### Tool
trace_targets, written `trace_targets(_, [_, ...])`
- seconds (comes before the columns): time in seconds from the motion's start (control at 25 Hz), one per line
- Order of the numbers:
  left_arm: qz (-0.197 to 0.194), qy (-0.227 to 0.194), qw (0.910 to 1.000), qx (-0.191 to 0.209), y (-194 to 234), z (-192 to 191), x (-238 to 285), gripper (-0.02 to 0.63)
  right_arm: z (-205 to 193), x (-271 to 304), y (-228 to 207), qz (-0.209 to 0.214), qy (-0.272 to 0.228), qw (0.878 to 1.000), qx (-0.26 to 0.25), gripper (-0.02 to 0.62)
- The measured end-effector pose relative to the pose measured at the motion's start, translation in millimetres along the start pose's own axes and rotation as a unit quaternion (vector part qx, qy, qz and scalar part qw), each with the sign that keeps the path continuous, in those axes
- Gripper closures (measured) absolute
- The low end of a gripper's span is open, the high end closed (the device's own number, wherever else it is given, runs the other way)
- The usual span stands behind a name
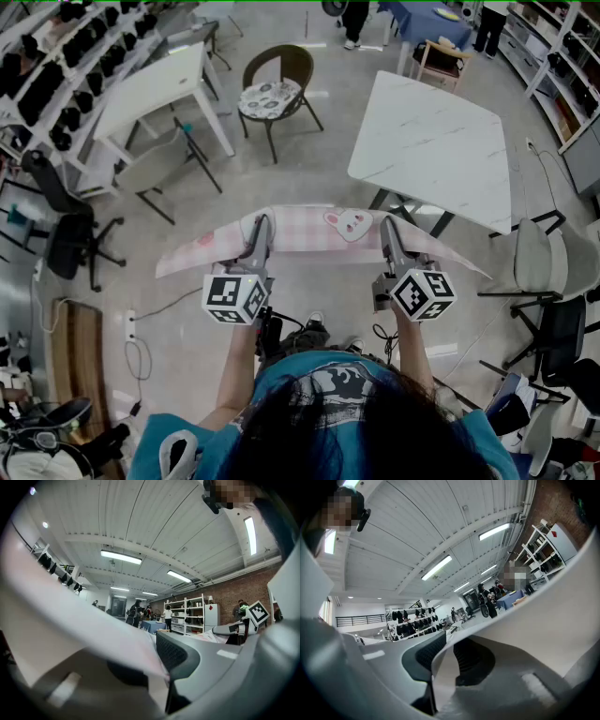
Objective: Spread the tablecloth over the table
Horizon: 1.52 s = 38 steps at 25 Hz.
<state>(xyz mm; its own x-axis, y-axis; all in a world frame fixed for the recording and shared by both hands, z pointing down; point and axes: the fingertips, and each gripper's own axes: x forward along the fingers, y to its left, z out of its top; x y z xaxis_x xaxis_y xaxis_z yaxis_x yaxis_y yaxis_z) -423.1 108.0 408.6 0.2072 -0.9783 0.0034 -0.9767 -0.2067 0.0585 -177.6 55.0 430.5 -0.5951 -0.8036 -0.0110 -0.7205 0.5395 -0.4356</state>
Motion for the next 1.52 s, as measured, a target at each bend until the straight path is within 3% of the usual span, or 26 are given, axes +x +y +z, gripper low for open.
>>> trace_targets(0.28, [-0.01, 0.006, 0.9999, -0.001, -5, -5, -1, 0.532, -4, -8, -5, 0.004, -0.004, 1.0, 0.029, 0.541])
trace_targets(0.64, [-0.072, 0.025, 0.9971, -0.003, -26, -5, 13, 0.532, -4, -37, -18, -0.056, -0.016, 0.997, 0.055, 0.548])
trace_targets(1.04, [-0.139, 0.035, 0.9896, -0.014, -143, -26, 32, 0.532, 22, -145, -85, -0.111, -0.056, 0.99, 0.065, 0.557])
trace_targets(1.52, [-0.197, 0.023, 0.9802, -0.008, -237, -23, 31, 0.529, 54, -229, -124, -0.136, -0.109, 0.983, 0.062, 0.568])
